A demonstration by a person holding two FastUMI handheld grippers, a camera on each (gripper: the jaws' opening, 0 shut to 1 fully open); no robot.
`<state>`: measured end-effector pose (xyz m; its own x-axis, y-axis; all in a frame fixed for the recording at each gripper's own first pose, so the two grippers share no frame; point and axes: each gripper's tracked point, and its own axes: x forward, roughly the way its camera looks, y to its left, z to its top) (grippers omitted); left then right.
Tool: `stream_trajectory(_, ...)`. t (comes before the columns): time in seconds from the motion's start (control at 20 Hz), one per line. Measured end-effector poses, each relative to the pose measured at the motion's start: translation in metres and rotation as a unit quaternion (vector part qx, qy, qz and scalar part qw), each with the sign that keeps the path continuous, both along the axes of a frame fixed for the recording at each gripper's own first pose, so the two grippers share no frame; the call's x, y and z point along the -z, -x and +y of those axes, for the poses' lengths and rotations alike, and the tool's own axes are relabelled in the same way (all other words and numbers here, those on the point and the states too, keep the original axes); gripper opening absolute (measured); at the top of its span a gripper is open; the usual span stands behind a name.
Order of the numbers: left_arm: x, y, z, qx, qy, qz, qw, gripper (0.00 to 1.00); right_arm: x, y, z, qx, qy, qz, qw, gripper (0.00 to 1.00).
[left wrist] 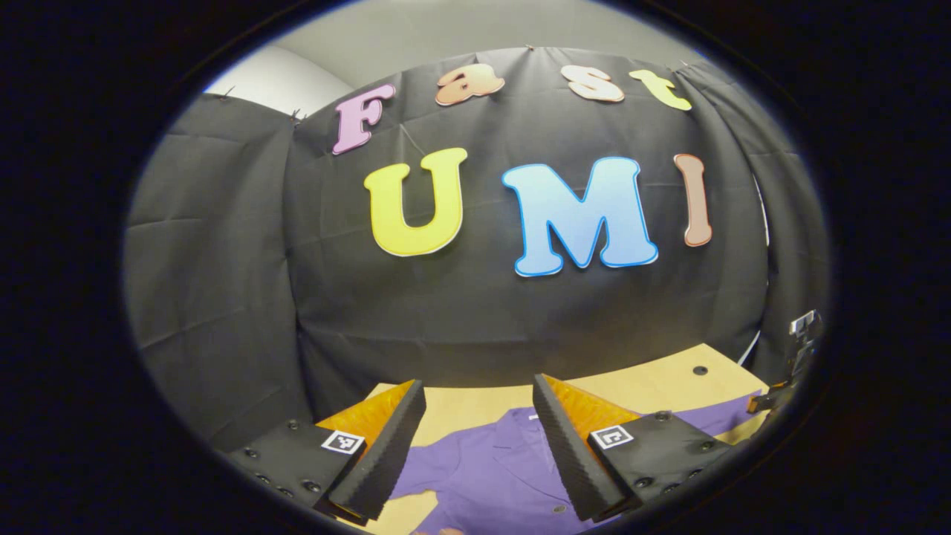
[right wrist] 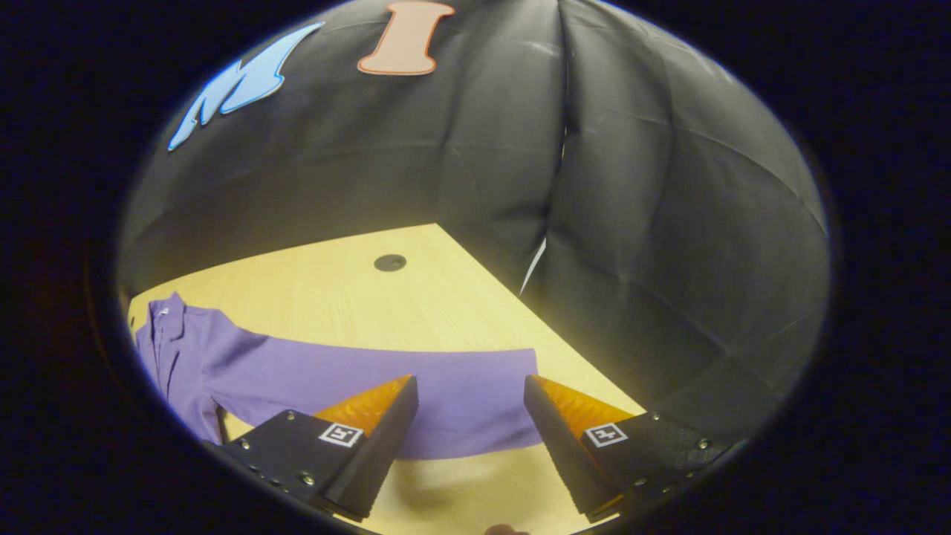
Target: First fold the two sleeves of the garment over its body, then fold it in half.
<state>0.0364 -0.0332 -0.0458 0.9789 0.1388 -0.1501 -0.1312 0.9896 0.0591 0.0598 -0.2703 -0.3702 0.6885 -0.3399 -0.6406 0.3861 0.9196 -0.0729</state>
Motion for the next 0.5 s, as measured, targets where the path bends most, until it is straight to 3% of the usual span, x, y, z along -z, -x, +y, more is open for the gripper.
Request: stream_trajectory(0.5, 0.010, -0.007, -0.015, 0.002, -0.002, 0.012, 1.000, 0.96, 0.035, -0.007, -0.012, 0.007, -0.040, 0.061, 0.997, 0.93)
